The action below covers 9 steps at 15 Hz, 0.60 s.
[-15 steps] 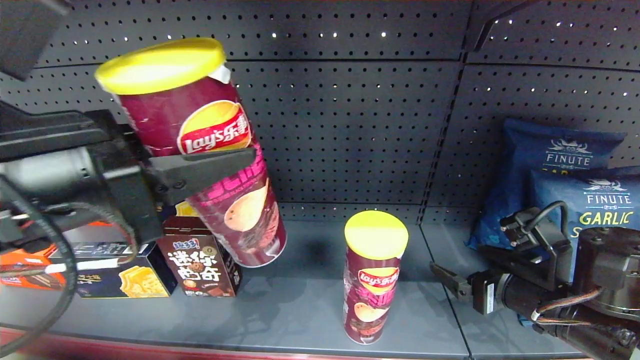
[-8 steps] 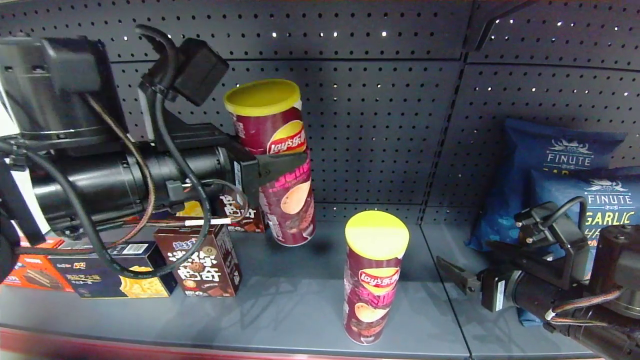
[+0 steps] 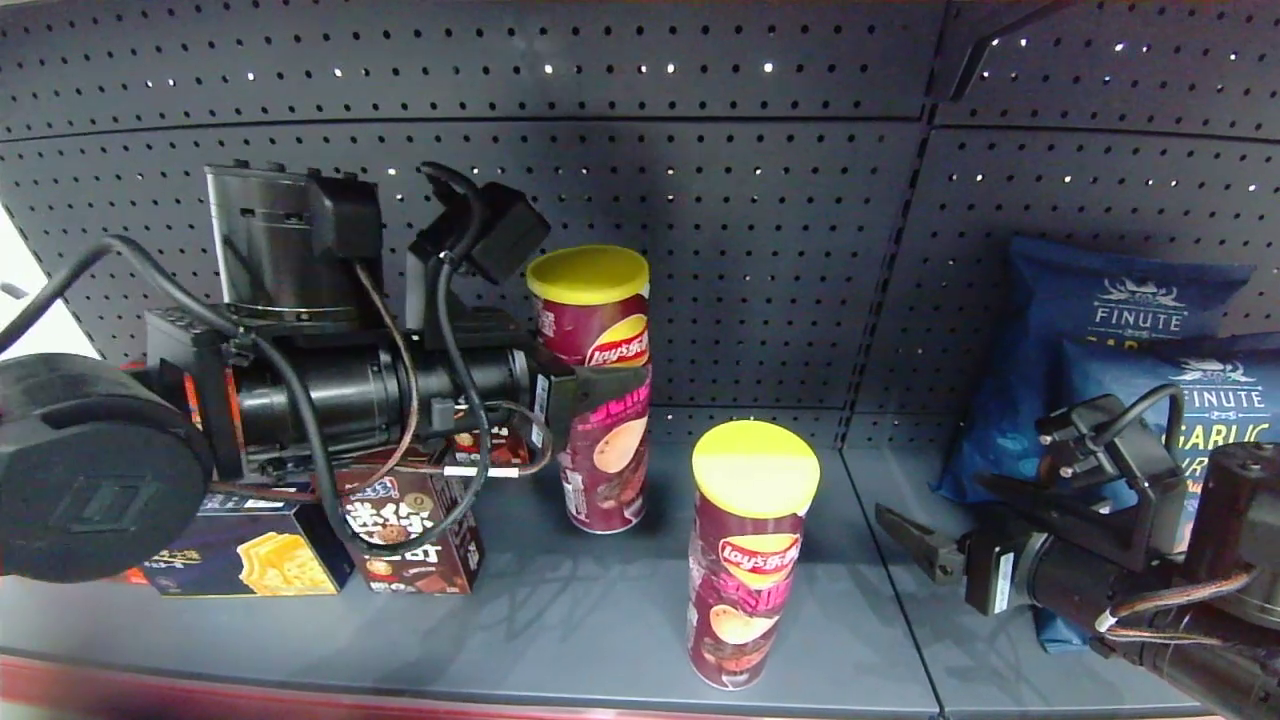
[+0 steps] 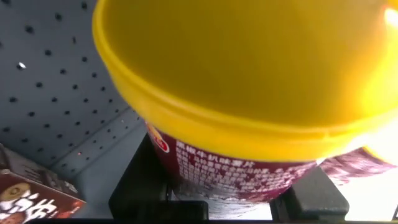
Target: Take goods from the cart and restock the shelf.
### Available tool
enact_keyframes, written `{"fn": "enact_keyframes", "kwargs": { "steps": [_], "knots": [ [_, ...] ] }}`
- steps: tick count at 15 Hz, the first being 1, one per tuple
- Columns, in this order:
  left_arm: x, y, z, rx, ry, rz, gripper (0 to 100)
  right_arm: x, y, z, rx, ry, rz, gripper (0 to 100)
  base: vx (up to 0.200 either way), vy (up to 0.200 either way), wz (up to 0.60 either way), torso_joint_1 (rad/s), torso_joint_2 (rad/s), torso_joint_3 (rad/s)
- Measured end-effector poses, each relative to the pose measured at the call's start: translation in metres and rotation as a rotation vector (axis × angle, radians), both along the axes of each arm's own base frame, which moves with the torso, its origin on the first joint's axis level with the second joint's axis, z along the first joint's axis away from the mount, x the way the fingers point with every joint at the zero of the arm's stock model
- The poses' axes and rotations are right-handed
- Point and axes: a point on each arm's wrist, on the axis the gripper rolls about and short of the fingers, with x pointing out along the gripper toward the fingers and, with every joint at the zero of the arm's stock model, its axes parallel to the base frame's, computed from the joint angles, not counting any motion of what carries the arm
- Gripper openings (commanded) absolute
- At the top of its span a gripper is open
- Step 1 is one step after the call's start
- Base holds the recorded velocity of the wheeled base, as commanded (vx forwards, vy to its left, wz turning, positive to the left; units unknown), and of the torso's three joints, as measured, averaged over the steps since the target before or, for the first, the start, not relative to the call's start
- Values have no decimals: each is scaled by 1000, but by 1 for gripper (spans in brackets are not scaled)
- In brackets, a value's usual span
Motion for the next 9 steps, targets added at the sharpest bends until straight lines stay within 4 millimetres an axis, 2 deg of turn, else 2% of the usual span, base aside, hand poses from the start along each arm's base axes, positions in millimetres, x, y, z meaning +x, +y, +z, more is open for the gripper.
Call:
{"fn": "enact_keyframes", "kwargs": {
  "steps": [9],
  "knots": [
    [52, -23, -23, -7, 29, -96, 0, 5, -4, 4, 7, -12, -29, 100, 0, 0, 0, 0, 0, 0]
  ]
}}
